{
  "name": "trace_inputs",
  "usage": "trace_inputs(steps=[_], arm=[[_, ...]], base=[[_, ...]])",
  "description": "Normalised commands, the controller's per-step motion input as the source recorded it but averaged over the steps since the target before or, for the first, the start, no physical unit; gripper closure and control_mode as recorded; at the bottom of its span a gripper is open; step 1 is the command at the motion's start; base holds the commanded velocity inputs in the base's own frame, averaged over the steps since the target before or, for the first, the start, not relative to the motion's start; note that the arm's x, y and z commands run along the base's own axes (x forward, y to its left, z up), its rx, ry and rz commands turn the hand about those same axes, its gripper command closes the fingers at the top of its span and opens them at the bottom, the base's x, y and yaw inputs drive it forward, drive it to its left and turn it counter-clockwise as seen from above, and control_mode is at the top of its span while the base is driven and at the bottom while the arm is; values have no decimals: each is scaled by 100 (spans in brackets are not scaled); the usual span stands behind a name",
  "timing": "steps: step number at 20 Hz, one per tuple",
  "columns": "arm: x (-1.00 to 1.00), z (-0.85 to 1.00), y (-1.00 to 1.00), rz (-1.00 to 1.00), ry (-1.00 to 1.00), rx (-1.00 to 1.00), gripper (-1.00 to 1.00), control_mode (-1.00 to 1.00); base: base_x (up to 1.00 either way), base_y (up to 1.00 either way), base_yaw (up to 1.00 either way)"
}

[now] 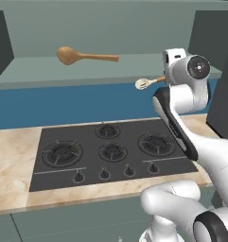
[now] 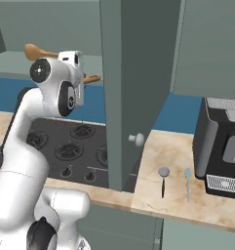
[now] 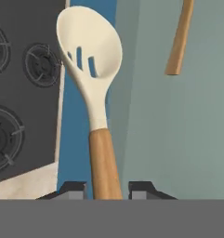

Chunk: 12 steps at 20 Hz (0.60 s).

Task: Organize the utensils by type. Pick up the wooden spoons from the counter and place them in the open cabinet. Then pick up the metallic utensils from the counter and place them in the open drawer.

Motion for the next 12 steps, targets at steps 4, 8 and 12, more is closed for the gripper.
trace_inputs(steps=[4,8,12], arm=[[-73,22,4,0,-33,-21,100,-100],[19,52,-2,0,-10,-1,100,-100],[57,61,-4,3,23,10,100,-100]], base=[[0,0,0],[0,0,0],[0,0,0]])
